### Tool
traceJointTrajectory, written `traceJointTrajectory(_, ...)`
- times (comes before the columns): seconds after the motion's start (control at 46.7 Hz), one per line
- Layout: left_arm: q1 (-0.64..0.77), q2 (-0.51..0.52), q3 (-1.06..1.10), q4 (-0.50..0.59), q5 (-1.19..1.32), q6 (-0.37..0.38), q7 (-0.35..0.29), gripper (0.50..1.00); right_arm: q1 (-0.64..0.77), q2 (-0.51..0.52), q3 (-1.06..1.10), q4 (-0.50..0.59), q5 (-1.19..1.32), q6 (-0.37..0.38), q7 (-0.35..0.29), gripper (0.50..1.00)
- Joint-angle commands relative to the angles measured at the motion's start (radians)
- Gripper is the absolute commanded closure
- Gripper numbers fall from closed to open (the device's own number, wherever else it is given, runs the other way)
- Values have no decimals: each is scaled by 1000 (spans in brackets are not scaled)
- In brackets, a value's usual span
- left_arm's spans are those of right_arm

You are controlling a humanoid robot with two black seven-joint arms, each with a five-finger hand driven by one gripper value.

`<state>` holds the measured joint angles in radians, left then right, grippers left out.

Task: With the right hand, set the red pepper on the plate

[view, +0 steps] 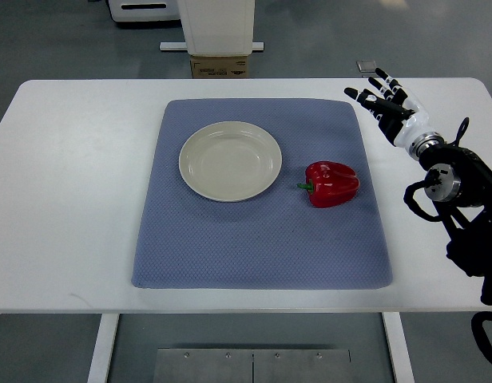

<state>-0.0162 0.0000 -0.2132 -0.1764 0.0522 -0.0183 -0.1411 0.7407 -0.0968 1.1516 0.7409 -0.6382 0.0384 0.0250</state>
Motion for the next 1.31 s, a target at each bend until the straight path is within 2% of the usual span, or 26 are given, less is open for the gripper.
traceJointTrajectory(0.0, 1, 0, 0, 0, 0, 0, 0, 500, 2, 0, -1, 0, 0, 1, 0, 500)
traceJointTrajectory(1.284, 1, 0, 0, 0, 0, 0, 0, 500, 13, -9, -52, 3, 6, 17, -2, 500)
